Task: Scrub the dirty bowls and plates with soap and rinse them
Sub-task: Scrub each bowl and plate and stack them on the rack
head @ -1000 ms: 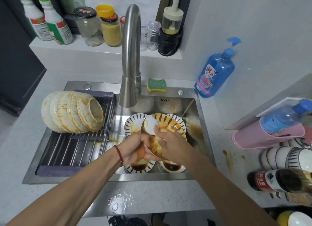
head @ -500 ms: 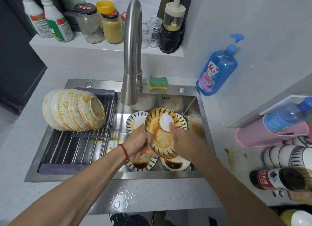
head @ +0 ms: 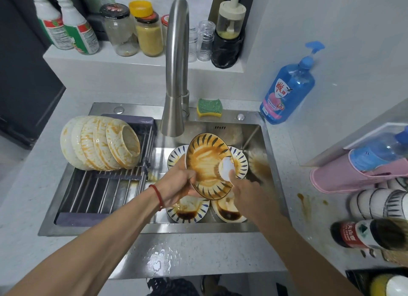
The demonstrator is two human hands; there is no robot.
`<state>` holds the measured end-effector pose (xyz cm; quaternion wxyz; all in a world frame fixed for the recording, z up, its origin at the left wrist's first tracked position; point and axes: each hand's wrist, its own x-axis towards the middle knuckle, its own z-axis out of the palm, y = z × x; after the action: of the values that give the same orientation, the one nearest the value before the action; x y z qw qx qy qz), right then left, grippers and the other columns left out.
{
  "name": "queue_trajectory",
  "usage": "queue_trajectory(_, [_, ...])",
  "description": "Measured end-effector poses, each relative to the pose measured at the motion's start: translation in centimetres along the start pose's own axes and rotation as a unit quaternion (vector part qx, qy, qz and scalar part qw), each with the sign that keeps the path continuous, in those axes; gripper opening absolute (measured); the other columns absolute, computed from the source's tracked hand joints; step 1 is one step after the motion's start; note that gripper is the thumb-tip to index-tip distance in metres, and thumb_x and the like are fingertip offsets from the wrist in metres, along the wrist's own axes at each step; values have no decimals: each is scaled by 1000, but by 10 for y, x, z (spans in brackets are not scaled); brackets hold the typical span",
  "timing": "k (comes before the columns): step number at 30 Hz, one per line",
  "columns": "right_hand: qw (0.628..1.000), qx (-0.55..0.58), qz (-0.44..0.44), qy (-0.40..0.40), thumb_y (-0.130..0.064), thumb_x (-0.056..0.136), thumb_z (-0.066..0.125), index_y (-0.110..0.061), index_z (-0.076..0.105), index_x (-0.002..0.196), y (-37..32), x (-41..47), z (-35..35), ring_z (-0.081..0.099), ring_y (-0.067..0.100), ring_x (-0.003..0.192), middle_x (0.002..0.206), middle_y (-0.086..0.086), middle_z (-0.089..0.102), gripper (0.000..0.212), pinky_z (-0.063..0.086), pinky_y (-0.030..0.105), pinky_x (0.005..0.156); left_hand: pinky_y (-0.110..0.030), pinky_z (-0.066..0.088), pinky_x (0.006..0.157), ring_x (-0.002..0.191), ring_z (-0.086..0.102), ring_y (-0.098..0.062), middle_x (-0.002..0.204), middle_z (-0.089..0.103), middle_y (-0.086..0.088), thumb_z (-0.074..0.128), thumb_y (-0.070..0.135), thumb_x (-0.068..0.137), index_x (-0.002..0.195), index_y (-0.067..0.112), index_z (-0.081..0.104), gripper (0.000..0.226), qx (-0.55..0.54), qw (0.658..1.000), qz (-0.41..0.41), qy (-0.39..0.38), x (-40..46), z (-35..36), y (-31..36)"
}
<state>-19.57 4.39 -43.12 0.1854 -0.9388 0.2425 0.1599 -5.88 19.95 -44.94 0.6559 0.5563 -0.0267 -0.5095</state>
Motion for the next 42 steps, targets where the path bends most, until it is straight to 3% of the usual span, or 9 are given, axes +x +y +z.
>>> queue_trajectory(4, [995, 78, -60, -35, -21, 107, 43, -37, 20, 161, -28, -29, 18, 56, 21, 90, 96, 2, 60, 60, 49, 38, 73, -37, 59, 57, 70, 70, -17, 103, 63, -15, 30, -27, 72, 138, 9, 49, 78, 19, 1000, 7, 15, 0, -1, 3])
queue_trajectory(8, [999, 49, 20, 0, -22, 108, 42, -30, 17, 163, -5, -5, 13, 60, 17, 89, 95, 1, 62, 61, 56, 39, 78, -44, 61, 64, 76, 73, -17, 106, 63, -12, 35, -25, 74, 141, 16, 47, 80, 36, 999, 17, 11, -3, 0, 5])
queue_trajectory(12, [994, 79, -52, -46, -20, 108, 41, -34, 17, 162, -28, -32, 19, 54, 17, 87, 90, -2, 54, 61, 46, 36, 72, -44, 61, 64, 74, 70, -15, 95, 67, -7, 31, -27, 78, 129, 18, 50, 71, 60, 997, 23, 32, -6, 4, 11])
queue_trajectory(15, [1000, 10, 2, -27, -22, 108, 40, -31, 18, 163, -6, -12, 13, 58, 15, 90, 104, 2, 63, 60, 54, 36, 79, -47, 63, 71, 93, 67, -24, 108, 65, -8, 33, -26, 80, 119, 29, 53, 70, 84, 995, 29, 34, -9, 9, 15])
queue_trajectory(21, [999, 12, -31, -43, -21, 108, 41, -32, 15, 162, -13, -25, 12, 58, 15, 92, 102, -1, 60, 61, 52, 33, 78, -49, 62, 69, 89, 69, -23, 112, 64, -11, 35, -24, 82, 127, 29, 50, 72, 69, 996, 19, 47, -8, 7, 14])
queue_trajectory(26, [997, -54, 40, 35, -13, 104, 42, -23, 13, 163, -7, 13, -9, 43, 5, 60, 76, -4, 46, 66, 29, 22, 48, -51, 64, 64, 68, 68, -19, 91, 67, -5, 32, -24, 81, 140, 18, 48, 74, 53, 998, -31, -2, -11, 21, 6])
queue_trajectory(31, [995, 46, -90, 23, -18, 108, 41, -29, 25, 160, -35, 13, -11, 56, 23, 82, 90, 4, 63, 56, 50, 40, 71, -74, 53, 85, 83, 72, -41, 96, 75, -16, 30, -22, 81, 135, 15, 51, 70, 14, 998, -54, -27, -14, 16, 6])
queue_trajectory(37, [997, -42, -49, 32, -15, 108, 40, -24, 17, 162, -8, 23, -21, 49, 7, 65, 76, -6, 51, 59, 37, 23, 53, -67, 58, 73, 84, 74, -41, 110, 69, -19, 29, -25, 83, 136, 13, 49, 67, -32, 997, -61, -24, -14, 24, -1])
queue_trajectory(42, [993, 7, -116, 7, -21, 109, 41, -33, 22, 161, -7, 5, -16, 52, 12, 78, 91, -4, 58, 57, 44, 25, 65, -63, 60, 71, 83, 74, -39, 91, 77, -11, 29, -25, 84, 132, 10, 51, 63, -41, 997, -56, -23, -15, 19, -4])
